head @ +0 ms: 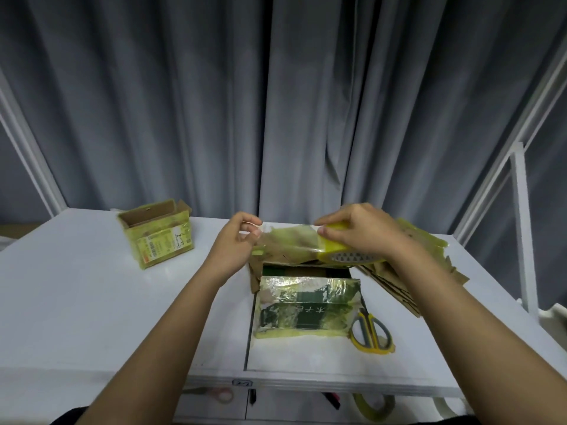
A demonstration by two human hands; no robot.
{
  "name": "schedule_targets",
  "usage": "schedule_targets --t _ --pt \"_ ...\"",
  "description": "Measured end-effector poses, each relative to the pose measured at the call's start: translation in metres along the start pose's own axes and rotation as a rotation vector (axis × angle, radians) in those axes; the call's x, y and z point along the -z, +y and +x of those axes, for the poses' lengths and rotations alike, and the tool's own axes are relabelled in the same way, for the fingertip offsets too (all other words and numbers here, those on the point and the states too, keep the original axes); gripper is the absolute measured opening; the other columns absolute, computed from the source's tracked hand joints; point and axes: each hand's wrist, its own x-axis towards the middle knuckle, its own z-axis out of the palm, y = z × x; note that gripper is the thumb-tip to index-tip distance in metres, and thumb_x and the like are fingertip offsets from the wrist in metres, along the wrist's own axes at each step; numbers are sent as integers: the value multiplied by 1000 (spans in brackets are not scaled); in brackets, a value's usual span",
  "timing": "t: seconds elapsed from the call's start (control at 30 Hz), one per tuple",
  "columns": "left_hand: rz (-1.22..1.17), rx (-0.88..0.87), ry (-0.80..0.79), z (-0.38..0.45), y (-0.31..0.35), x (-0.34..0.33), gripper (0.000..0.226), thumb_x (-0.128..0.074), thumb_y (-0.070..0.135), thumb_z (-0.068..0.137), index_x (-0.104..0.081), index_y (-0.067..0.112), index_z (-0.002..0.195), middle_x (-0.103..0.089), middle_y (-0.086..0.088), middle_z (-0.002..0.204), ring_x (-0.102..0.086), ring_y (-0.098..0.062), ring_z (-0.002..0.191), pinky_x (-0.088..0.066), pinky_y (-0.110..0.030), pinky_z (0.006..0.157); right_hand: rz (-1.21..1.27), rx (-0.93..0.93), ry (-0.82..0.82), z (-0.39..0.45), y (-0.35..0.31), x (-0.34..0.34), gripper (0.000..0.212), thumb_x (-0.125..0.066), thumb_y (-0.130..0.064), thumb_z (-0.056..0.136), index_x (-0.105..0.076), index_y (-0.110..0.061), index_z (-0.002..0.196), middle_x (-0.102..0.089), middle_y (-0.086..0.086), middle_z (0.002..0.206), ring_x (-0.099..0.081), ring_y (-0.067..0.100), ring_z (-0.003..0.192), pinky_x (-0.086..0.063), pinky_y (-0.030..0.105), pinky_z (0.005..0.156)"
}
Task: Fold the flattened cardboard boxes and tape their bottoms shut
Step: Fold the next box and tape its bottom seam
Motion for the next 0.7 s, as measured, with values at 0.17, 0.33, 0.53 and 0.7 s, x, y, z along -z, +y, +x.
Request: schedule_targets --t 0.17,0.33,0.53,0.7 --pt "-129 103 1 -9 -29 -4 15 -53 17 96 -57 21 110 -58 2 107 -54 -3 84 -42 -13 65 -62 20 -38 9 -12 -8 21 -59 -52 89 -69 -45 105 -63 -16 123 -56 13 110 -46 31 83" --pt "-189 138 7 -11 -48 -5 16 -55 20 95 -57 25 110 -61 -1 117 -59 -10 94 -43 -18 70 17 -6 -46 15 -15 -14 14 -64 -51 85 -72 -45 95 -65 -18 115 -58 11 105 -49 33 84" --pt "-316 193 -192 -14 -61 -4 50 -71 20 81 -48 25 125 -59 3 120 -57 -8 108 -46 -15 77 -37 -1 -65 24 -23 -16 12 -65 -50 85 -72 -46 94 -65 -18 110 -56 10 99 -45 30 77" --pt "-80 89 -318 -10 -68 -8 92 -85 18 67 -29 36 139 -49 16 123 -53 -6 94 -46 -9 70 -50 -5 -87 30 -24 -18 12 -66 -51 83 -72 -47 93 -66 -18 110 -57 10 99 -45 29 76"
